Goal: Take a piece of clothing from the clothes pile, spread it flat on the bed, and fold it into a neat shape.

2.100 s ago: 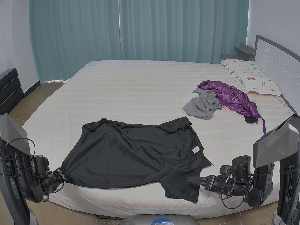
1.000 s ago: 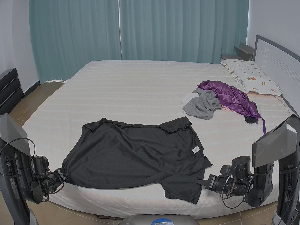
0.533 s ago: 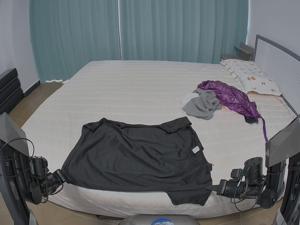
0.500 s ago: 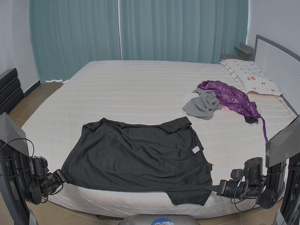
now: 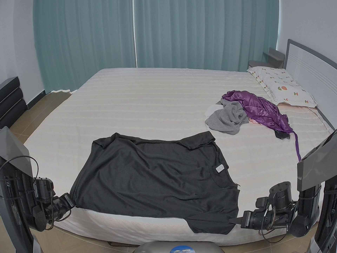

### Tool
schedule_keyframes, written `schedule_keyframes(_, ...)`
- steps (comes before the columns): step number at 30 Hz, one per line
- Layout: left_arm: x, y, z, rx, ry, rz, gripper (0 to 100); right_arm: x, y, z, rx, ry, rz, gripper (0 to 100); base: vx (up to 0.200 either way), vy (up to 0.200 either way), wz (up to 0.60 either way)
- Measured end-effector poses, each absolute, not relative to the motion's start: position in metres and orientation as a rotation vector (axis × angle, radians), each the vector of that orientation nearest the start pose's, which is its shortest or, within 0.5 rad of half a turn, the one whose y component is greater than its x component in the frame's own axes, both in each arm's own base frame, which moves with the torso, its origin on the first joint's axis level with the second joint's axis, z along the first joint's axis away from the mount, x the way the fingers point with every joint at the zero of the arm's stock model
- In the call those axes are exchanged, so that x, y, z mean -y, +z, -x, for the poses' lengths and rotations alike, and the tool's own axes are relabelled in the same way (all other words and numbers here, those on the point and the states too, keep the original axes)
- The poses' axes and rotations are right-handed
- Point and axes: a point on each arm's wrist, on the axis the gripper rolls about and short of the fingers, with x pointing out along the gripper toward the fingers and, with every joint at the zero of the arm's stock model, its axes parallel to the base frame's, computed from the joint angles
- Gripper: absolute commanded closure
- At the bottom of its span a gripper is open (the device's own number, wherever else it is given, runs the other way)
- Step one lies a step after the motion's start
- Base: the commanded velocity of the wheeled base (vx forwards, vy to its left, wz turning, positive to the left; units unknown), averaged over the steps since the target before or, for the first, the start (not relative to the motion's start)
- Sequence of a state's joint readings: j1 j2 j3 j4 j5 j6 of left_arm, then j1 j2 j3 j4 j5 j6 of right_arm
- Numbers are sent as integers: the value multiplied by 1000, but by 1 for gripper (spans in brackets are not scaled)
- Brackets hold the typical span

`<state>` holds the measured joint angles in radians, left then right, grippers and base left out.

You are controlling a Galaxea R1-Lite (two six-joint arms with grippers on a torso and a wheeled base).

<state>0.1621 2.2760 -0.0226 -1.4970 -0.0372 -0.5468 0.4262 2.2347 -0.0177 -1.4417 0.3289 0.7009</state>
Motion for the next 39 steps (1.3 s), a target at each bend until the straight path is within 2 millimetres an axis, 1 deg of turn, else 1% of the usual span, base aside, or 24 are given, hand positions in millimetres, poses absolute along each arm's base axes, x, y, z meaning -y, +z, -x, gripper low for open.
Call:
schedule_keyframes(2,-34,-25,-214,-706,321,596,100,-94,-20,-191,-1006,407,-593,100,0,0,0)
schedule_keyframes(3,-34,-25,-214,-709,318,596,100,-95,-21,-191,-1006,407,-593,0,0,0,0)
schedule_keyframes(4,-33,-25,-214,-710,316,597,0,-95,-22,-191,-1006,406,-594,0,0,0,0)
schedule_keyframes(7,-33,-25,-214,-711,313,598,0,-94,-24,-192,-1010,403,-595,0,0,0,0)
schedule_keyframes(11,-33,-25,-214,-708,315,602,0,-94,-21,-196,-961,415,-615,0,0,0,0)
schedule_keyframes(15,-34,-20,-215,-679,312,606,0,-90,-18,-200,-928,407,-634,0,0,0,0)
schedule_keyframes(20,-35,-8,-215,-625,309,618,0,-84,-10,-203,-889,378,-690,0,0,0,0)
schedule_keyframes(23,-39,1,-214,-574,330,669,0,-81,-2,-206,-854,363,-742,0,0,0,0)
schedule_keyframes(30,-45,10,-213,-522,338,712,0,-79,7,-211,-803,367,-767,0,0,0,0)
schedule_keyframes(36,-44,13,-213,-517,303,786,0,-79,9,-211,-795,368,-774,0,0,200,0)
schedule_keyframes(39,-44,13,-213,-516,297,795,0,-79,9,-212,-795,365,-783,0,0,200,0)
